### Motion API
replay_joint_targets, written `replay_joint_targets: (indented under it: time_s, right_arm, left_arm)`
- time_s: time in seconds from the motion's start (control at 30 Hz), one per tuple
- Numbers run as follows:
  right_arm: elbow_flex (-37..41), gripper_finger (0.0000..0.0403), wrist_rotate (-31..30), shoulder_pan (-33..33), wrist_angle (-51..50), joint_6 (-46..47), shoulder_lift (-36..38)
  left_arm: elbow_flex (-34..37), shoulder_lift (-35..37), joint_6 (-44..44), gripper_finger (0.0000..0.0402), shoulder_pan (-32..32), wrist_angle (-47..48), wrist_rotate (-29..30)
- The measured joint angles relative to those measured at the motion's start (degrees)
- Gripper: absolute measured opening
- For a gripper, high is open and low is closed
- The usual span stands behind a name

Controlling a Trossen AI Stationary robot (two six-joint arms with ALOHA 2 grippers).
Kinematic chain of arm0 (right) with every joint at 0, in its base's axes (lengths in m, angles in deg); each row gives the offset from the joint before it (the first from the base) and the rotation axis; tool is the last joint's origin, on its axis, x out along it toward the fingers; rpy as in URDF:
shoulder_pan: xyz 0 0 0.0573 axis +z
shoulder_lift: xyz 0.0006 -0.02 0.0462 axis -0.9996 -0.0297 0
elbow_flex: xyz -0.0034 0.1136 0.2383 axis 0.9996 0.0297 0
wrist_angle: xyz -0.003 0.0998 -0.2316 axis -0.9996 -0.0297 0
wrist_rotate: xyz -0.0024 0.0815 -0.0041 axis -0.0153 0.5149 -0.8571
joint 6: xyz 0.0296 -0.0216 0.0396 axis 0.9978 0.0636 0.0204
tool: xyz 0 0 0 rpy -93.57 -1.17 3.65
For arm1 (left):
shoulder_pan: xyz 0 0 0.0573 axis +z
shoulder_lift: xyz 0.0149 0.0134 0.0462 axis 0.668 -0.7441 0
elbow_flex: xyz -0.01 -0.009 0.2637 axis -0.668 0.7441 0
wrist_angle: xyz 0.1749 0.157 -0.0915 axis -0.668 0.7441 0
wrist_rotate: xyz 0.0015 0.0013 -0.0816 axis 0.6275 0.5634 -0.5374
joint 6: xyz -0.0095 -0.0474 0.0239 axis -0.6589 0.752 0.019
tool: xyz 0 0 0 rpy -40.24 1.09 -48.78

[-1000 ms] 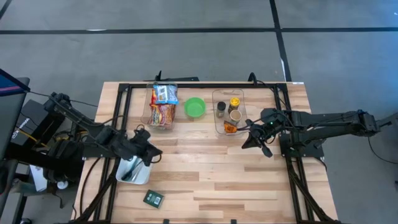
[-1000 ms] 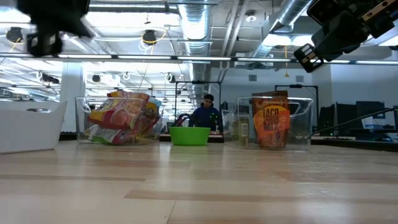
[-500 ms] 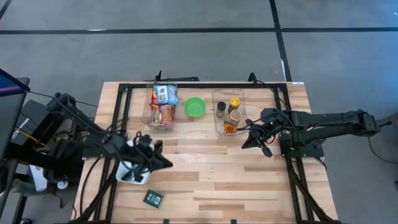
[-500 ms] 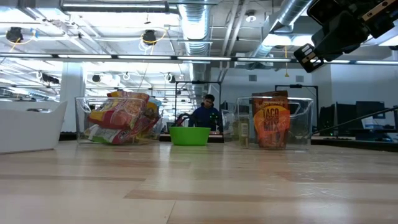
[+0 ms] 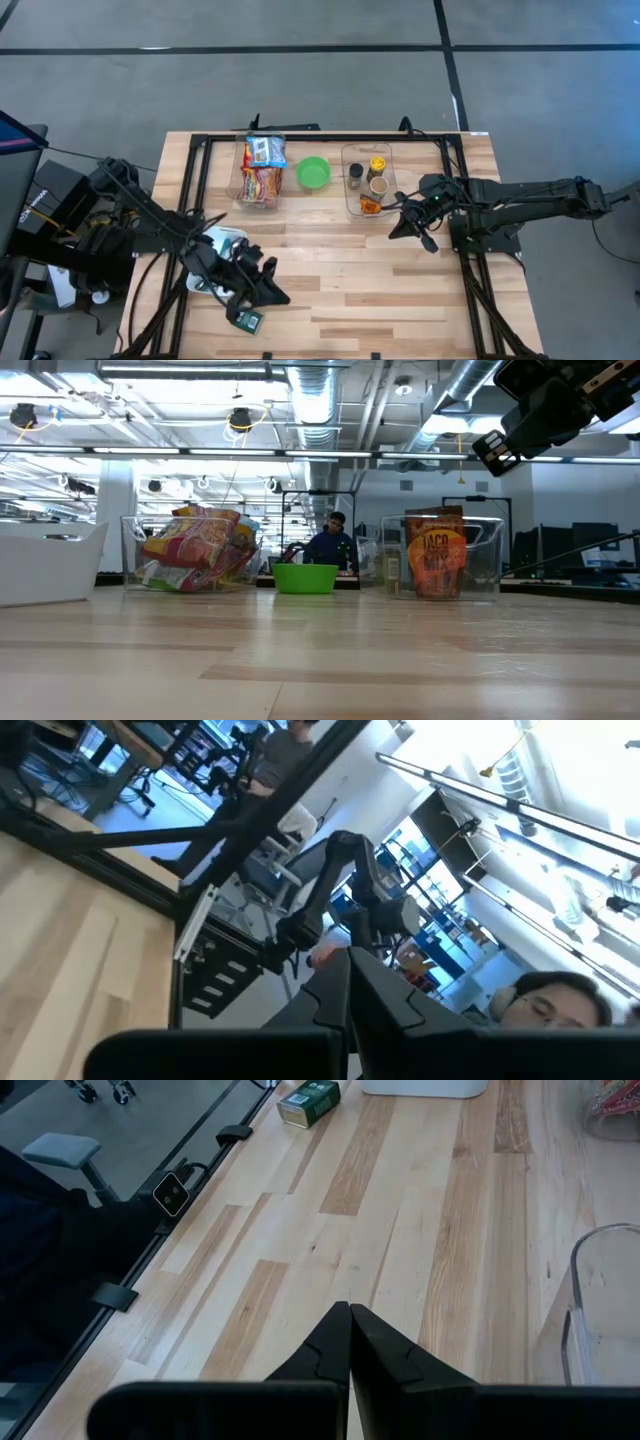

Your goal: Pick & Place Food Item

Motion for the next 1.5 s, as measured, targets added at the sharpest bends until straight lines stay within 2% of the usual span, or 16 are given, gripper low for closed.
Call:
replay_joint_targets:
  time_s: [0.27,0.53,0.8,1.07,1.17,1.3,1.5]
  right_arm:
    - [0.0,0.0,0.0,0.0,0.0,0.0,0.0]
    - [0.0,0.0,0.0,0.0,0.0,-0.7,0.0]
    - [0.0,0.0,0.0,0.0,0.0,-1.5,0.0]
    - [0.0,0.0,0.0,0.0,1.7,-6.3,0.0]
    - [0.0,0.0,1.1,0.0,5.2,-6.4,0.1]
    - [0.0,0.0,5.5,-0.1,6.8,-7.5,0.6]
    - [0.0,0.0,6.8,-0.2,4.9,-7.2,0.6]
  left_arm:
    - [-6.1,-3.1,-5.1,0.0,-1.6,7.9,0.0]
    - [-12.3,-3.0,-13.7,0.0,-1.6,24.2,1.1]
    - [-13.4,-3.1,-20.1,0.0,-1.6,34.6,3.6]
    - [-13.4,-6.8,-22.4,0.0,-1.6,34.3,4.0]
    - [-13.4,-7.8,-22.4,0.0,-1.6,34.4,4.0]
    - [-13.4,-8.1,-22.4,0.0,-1.6,34.3,4.0]
    - [-13.4,-8.1,-22.3,0.0,-1.5,34.2,4.0]
